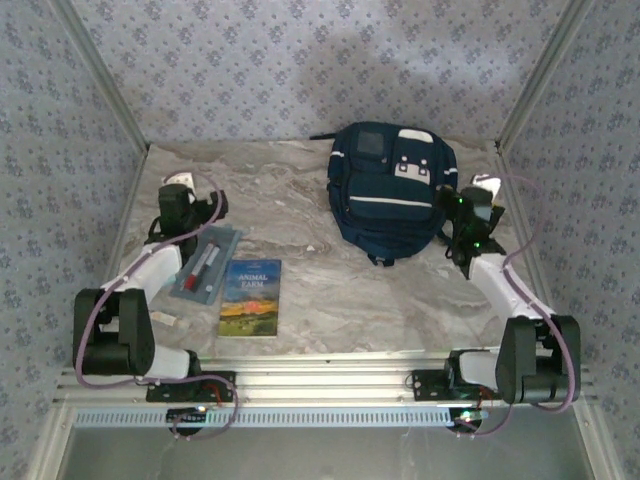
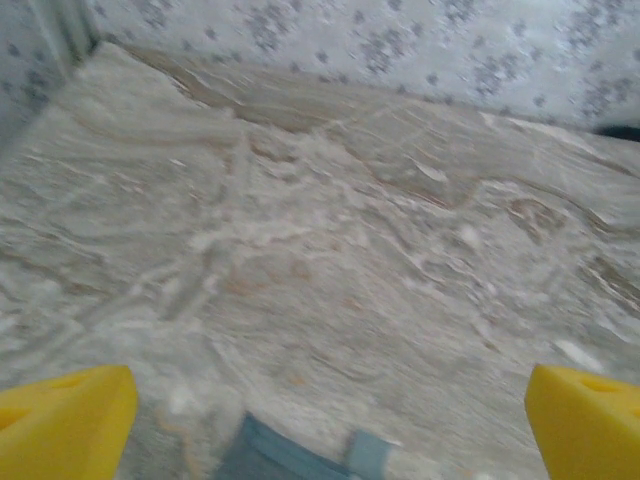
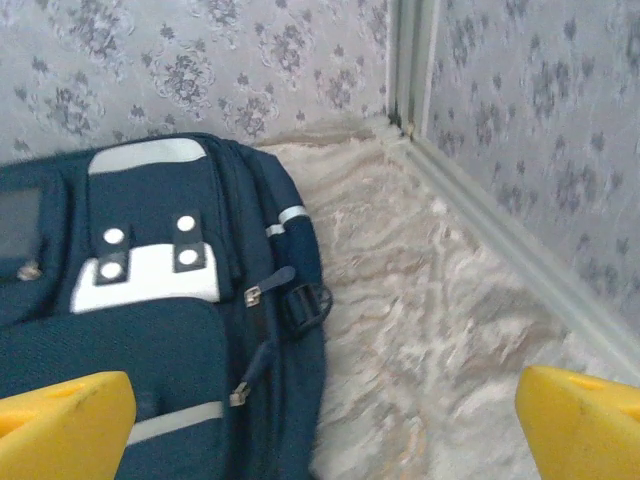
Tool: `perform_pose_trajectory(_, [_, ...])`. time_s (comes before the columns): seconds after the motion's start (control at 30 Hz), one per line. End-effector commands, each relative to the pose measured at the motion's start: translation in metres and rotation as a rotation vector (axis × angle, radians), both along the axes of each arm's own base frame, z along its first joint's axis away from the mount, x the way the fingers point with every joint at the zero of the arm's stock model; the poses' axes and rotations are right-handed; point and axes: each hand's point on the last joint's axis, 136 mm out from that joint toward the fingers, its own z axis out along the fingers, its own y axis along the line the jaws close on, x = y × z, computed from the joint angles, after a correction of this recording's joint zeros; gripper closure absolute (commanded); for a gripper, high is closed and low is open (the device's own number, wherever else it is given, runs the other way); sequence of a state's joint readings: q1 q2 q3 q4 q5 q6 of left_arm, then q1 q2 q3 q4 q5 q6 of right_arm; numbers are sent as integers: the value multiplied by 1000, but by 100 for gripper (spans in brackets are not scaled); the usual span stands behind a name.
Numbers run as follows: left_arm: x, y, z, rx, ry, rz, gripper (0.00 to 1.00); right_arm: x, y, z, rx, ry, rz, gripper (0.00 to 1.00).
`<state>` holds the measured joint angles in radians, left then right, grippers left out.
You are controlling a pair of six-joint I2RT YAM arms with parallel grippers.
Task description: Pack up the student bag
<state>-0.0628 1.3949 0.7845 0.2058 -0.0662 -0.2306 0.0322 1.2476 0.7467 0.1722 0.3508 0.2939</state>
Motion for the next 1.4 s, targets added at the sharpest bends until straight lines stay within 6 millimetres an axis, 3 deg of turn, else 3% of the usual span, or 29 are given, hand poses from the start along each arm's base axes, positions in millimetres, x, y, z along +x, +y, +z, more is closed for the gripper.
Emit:
perform_pose_trajectory(0.0, [-3, -33, 7, -59, 18, -42, 0, -30, 20, -44, 361, 186, -100, 1])
perform_pose_trajectory(0.2, [-9, -81, 2, -133, 25, -102, 1, -39, 85, -64, 767, 214, -185, 2])
perform_pose_trajectory(0.3, [-13, -97, -3, -179, 40, -120, 0, -56, 104, -78, 922, 224, -314, 2])
perform_pose_trajectory(0.4, [-19, -111, -11, -233, 64, -148, 1, -56, 124, -85, 1066, 172, -348, 2])
perform_pose_trajectory(0.57, [-28, -117, -24, -260, 98, -157, 0, -42, 147, -94, 1098, 213, -322, 0])
perform_pose_trajectory(0.8, [-29, -116, -26, -261, 111, -141, 0, -23, 184, -138, 1142, 324, -285, 4])
perform_pose_trajectory(0.83, [-29, -115, -26, -263, 113, -136, 1, -20, 187, -141, 1136, 328, -277, 8])
perform_pose_trajectory(0.87, [-29, -114, -25, -268, 111, -130, 1, -16, 189, -146, 1125, 332, -258, 18])
perform_pose_trajectory(0.93, [-29, -114, -26, -275, 113, -125, 0, -10, 190, -149, 1099, 335, -225, 47])
perform_pose_trajectory(1.1, [-27, -115, -25, -291, 111, -117, 1, 4, 200, -139, 975, 434, 24, 98])
perform_pose_trajectory(1.23, [-21, -118, -21, -296, 99, -125, 0, -9, 216, -125, 815, 544, 298, 100])
perform_pose_trajectory(1.37, [-6, -128, -13, -305, 81, -151, 0, -51, 231, -121, 651, 715, 503, 100])
